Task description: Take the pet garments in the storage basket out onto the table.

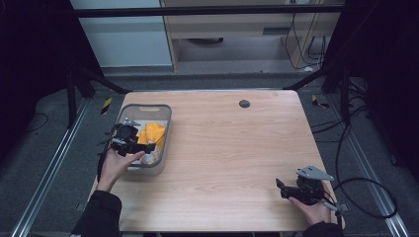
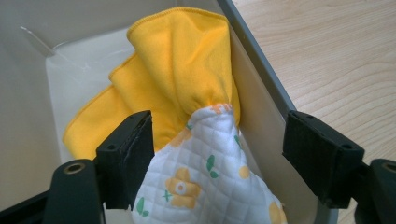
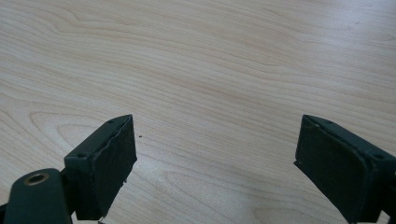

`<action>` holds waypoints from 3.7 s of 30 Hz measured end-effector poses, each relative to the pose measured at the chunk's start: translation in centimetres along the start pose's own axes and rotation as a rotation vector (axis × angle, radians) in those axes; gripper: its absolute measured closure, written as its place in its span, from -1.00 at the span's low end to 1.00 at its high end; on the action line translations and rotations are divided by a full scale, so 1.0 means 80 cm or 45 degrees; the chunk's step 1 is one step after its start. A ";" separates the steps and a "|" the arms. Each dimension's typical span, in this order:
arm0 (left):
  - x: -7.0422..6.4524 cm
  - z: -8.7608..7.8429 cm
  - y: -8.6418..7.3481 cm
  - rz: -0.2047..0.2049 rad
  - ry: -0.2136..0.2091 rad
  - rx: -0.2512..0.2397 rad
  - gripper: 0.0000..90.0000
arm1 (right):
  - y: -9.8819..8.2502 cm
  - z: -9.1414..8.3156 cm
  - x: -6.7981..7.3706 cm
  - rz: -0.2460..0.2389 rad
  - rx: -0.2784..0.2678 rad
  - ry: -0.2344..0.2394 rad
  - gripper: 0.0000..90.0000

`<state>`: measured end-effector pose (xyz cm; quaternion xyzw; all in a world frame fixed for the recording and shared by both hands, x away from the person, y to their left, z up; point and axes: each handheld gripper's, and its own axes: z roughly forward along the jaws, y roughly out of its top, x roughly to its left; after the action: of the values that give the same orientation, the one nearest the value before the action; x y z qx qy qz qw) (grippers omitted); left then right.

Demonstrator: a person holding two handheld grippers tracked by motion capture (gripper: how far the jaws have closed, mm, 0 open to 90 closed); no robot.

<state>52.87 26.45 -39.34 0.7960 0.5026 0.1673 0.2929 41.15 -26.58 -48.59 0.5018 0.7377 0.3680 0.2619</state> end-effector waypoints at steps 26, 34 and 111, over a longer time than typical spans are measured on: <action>-0.001 0.036 -0.005 -0.018 -0.010 0.174 0.08 | 0.000 0.002 0.001 -0.005 0.014 0.010 -0.73; -0.003 0.044 -0.005 -0.038 0.002 0.217 0.31 | -0.001 0.002 0.002 -0.009 0.018 0.011 -0.73; -0.012 -0.079 0.032 0.082 0.052 -0.021 0.80 | 0.001 0.000 0.001 -0.016 0.005 0.003 -0.73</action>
<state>50.69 26.66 -32.81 0.8057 0.4813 0.1970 0.2835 41.10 -26.47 -48.52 0.4971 0.7419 0.3655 0.2625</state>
